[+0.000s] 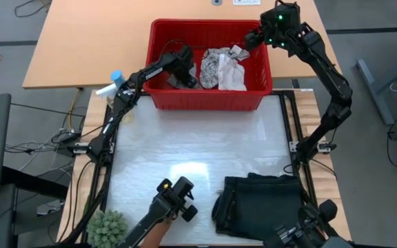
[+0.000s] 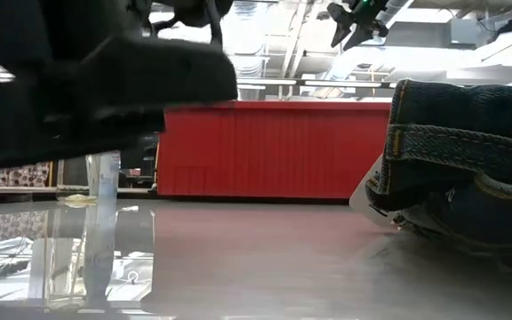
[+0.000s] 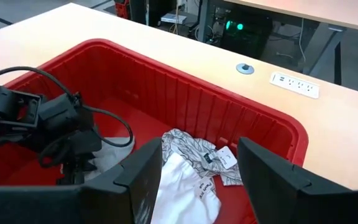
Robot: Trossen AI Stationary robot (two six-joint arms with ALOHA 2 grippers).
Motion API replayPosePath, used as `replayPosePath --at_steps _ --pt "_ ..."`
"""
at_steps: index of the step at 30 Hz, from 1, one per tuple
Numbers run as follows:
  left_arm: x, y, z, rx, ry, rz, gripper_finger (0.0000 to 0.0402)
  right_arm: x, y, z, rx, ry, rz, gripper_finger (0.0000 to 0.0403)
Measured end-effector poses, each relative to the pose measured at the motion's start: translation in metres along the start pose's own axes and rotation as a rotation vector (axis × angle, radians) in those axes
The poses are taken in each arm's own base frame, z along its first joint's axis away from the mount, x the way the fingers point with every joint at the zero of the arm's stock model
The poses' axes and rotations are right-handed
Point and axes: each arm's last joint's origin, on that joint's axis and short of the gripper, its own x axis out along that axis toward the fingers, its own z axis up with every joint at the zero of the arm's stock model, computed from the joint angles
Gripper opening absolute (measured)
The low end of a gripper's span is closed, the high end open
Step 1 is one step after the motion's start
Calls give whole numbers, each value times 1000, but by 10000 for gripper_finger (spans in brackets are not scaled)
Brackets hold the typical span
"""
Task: Fold Laundry from Bin
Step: Remove the gray boxer from the red laundry bin
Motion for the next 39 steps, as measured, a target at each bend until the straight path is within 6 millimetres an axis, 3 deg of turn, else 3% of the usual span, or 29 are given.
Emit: replayPosePath --at_steps 2,8,13,18,21,27,32,39 --pt "-3 1 3 -1 -15 1 16 0 0 0 0 0 0 232" --pt "-33 4 15 -28 -144 39 4 0 0 0 -18 0 -1 232" --pt "-100 9 29 -64 -326 52 2 0 -2 0 -19 0 -8 232" --pt "-150 10 29 -115 -416 27 1 1 -7 0 -12 1 -23 232" --pt "-203 8 23 -157 -510 -27 1 2 -13 0 -2 3 -33 232" --pt "-302 -2 1 -141 -699 -171 0 4 -27 0 17 5 -14 232" --pt "-380 -18 -35 -42 -826 -382 0 4 -34 -1 40 6 -5 232" --pt "-428 -50 -91 283 -720 -775 0 4 -28 -1 52 9 106 232"
